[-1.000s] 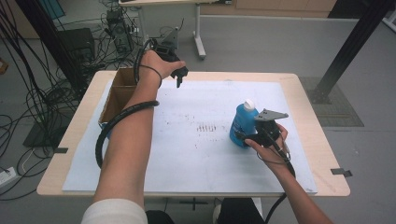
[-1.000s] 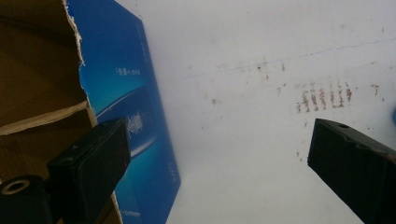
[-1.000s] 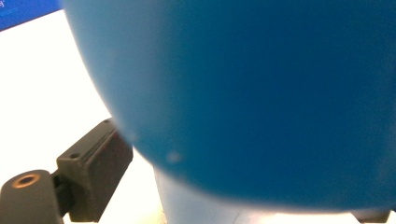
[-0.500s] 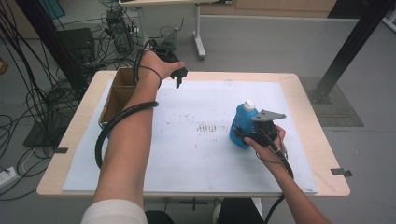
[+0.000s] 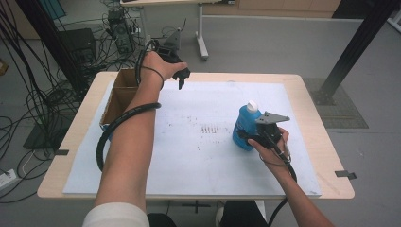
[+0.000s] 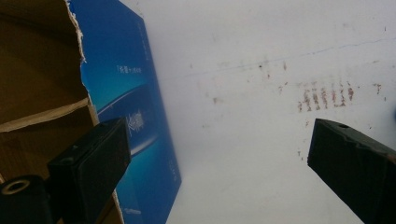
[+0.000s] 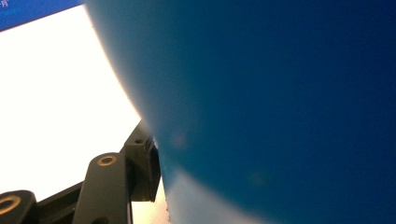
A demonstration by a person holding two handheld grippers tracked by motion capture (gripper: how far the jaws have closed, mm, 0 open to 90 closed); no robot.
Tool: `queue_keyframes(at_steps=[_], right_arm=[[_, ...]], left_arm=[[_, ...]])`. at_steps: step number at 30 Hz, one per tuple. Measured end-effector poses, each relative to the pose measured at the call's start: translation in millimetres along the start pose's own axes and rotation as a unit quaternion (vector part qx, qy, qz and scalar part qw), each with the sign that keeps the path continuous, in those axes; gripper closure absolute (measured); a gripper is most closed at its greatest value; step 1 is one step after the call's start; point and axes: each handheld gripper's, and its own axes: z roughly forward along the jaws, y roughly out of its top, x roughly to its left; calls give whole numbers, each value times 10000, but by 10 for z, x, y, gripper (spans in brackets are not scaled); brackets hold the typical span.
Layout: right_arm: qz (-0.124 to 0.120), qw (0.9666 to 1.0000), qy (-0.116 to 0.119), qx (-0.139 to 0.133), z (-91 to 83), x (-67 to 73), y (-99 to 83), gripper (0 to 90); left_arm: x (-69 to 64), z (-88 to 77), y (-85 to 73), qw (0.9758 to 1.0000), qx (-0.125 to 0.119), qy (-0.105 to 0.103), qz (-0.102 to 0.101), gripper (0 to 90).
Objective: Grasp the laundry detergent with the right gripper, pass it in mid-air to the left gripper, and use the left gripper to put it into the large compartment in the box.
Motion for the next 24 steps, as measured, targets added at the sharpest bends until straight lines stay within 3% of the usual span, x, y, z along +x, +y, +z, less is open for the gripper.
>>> queue_keyframes(at_steps=[24], right_arm=[[-9, 10000, 26, -22, -1, -7, -5, 412]], left_arm=[[-14, -18, 2, 10000, -1, 37, 18, 64]])
